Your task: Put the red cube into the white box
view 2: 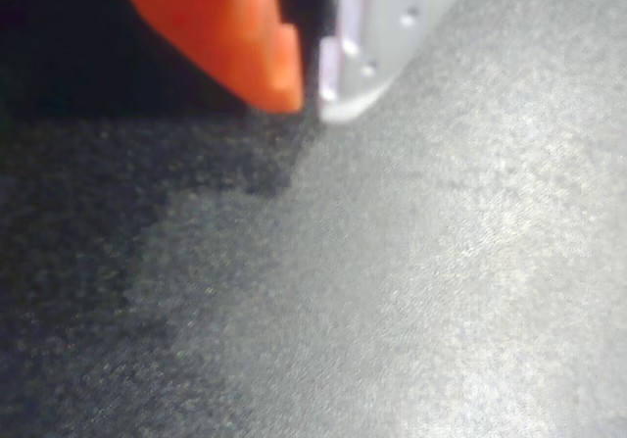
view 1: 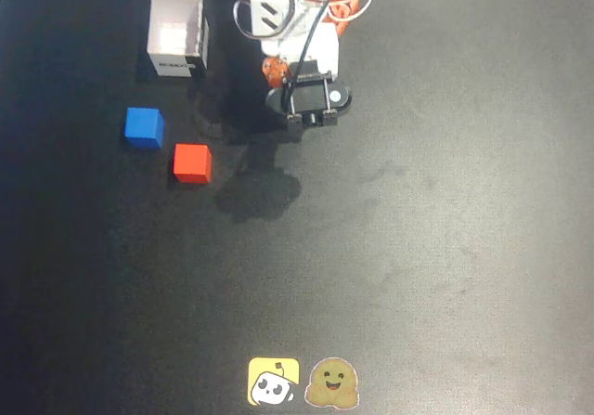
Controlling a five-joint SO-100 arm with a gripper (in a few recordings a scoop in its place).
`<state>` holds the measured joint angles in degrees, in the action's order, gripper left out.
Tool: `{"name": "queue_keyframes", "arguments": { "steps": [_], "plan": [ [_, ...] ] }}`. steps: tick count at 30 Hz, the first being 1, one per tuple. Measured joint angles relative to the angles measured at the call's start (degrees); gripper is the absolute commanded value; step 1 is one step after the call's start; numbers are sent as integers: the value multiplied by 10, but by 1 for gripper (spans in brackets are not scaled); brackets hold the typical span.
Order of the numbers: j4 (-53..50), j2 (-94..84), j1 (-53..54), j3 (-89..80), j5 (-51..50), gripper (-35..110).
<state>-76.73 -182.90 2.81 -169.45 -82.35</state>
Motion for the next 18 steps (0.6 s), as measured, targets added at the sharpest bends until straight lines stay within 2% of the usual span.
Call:
{"name": "queue_keyframes", "arguments": {
  "steps": [18],
  "plan": [
    [0,0,2,0,0,0]
  ]
}}
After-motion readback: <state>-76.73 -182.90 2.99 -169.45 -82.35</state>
